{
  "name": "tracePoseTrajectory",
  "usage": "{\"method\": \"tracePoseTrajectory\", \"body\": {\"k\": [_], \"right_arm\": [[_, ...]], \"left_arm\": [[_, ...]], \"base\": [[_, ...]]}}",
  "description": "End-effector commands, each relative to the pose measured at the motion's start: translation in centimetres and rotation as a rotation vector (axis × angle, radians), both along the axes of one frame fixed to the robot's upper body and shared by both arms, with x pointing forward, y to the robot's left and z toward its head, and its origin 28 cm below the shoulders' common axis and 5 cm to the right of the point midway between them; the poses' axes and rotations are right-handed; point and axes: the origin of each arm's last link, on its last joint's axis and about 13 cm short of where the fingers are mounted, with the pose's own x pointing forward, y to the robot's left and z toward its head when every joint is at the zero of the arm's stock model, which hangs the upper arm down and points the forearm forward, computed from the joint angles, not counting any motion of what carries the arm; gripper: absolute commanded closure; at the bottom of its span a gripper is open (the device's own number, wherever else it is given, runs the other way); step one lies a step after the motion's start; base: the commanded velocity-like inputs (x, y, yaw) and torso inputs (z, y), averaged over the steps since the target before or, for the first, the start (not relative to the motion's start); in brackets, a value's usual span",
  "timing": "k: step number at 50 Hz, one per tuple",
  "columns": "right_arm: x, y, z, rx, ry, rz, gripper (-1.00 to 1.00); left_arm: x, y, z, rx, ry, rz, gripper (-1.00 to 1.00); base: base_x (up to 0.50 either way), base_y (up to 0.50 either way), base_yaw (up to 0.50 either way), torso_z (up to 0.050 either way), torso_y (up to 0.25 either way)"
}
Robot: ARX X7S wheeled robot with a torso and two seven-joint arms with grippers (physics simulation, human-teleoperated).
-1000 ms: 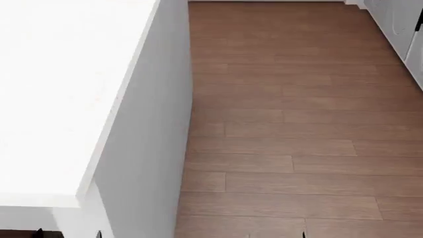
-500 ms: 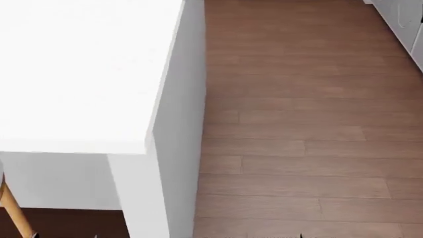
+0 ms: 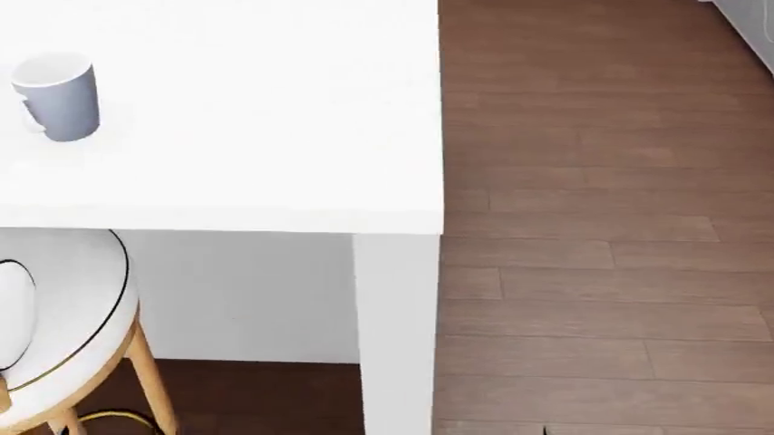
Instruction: Place the cup inside the bowl on the dining table and move the bowl to any counter.
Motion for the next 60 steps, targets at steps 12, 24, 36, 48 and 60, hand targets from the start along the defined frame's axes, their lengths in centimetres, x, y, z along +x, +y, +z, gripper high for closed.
{"method": "tracePoseTrajectory", "body": {"k": [12,24,36,48,60], "right_arm": [[-0.05,0.01,-0.01,-0.003,0.0,-0.004,-1.0],[-0.07,0.05,0.06,-0.013,-0.009,0.007,-1.0],[-0.09,0.07,0.12,-0.02,-0.026,0.021,-1.0],[-0.07,0.04,0.15,-0.006,-0.027,0.017,-1.0],[-0.11,0.02,0.12,-0.007,-0.027,0.012,-1.0]], "left_arm": [[0.0,0.01,0.0,0.005,0.002,-0.004,-1.0],[-0.01,0.01,0.0,0.01,0.002,0.003,-1.0],[-0.01,0.02,0.01,0.015,0.007,0.001,-1.0],[0.01,0.03,0.0,0.018,-0.004,-0.014,-1.0],[0.05,0.0,-0.03,0.006,-0.036,0.01,-1.0]], "base": [[-0.23,0.5,0.0,0.0,0.0],[-0.16,0.5,0.0,0.0,0.0],[0.07,0.5,0.0,0.0,0.0],[0.13,0.5,0.0,0.0,0.0],[0.0,0.5,0.0,0.0,0.0]]}}
